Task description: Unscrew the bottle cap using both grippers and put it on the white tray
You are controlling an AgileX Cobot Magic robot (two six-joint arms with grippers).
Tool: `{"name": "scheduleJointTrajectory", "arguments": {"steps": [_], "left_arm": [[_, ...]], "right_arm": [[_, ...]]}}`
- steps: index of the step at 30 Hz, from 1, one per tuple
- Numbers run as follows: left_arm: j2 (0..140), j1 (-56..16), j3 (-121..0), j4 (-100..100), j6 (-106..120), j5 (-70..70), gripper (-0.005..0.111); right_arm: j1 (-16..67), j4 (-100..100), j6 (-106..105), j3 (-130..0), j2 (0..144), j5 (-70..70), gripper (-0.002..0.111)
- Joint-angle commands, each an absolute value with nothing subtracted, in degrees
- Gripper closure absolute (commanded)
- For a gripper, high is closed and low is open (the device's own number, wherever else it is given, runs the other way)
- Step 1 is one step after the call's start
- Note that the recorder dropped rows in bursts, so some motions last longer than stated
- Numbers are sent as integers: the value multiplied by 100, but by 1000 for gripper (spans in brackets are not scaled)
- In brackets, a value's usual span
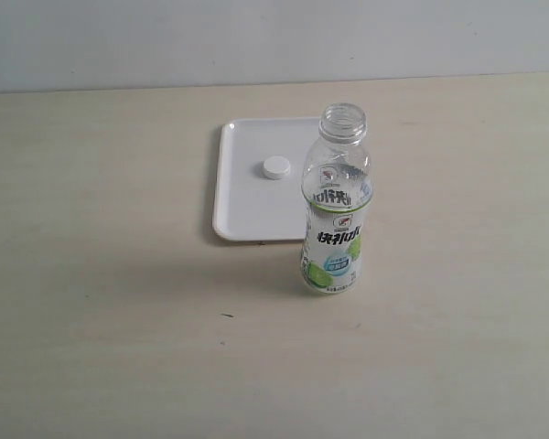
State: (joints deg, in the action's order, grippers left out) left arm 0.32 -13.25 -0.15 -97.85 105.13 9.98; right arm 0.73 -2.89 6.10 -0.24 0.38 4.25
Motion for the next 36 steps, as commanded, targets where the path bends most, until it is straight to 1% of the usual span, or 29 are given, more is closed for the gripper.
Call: {"name": "scheduleJointTrajectory", "arguments": {"steps": [1, 3, 6, 8, 11, 13, 20, 36], "left_arm": [[0, -1314, 0, -9663, 9939, 1141, 107], [0, -1314, 0, -8872, 8899, 930, 107], [0, -1314, 0, -7134, 6476, 155, 107], [0, -1314, 0, -5129, 4472, -53, 107], [0, -1314, 0, -1883, 1624, 66, 107], [0, -1314, 0, -1092, 788, 157, 107], [0, -1314, 0, -48, -600, 449, 107], [0, -1314, 0, 0, -628, 462, 107]], "right_arm": [[36, -289, 563, 0, 0, 419, 108], [36, -289, 563, 0, 0, 419, 108], [36, -289, 563, 0, 0, 419, 108], [36, -289, 563, 0, 0, 419, 108], [36, -289, 563, 0, 0, 419, 108], [36, -289, 563, 0, 0, 419, 108], [36, -289, 563, 0, 0, 419, 108], [36, -289, 563, 0, 0, 419, 108]]}}
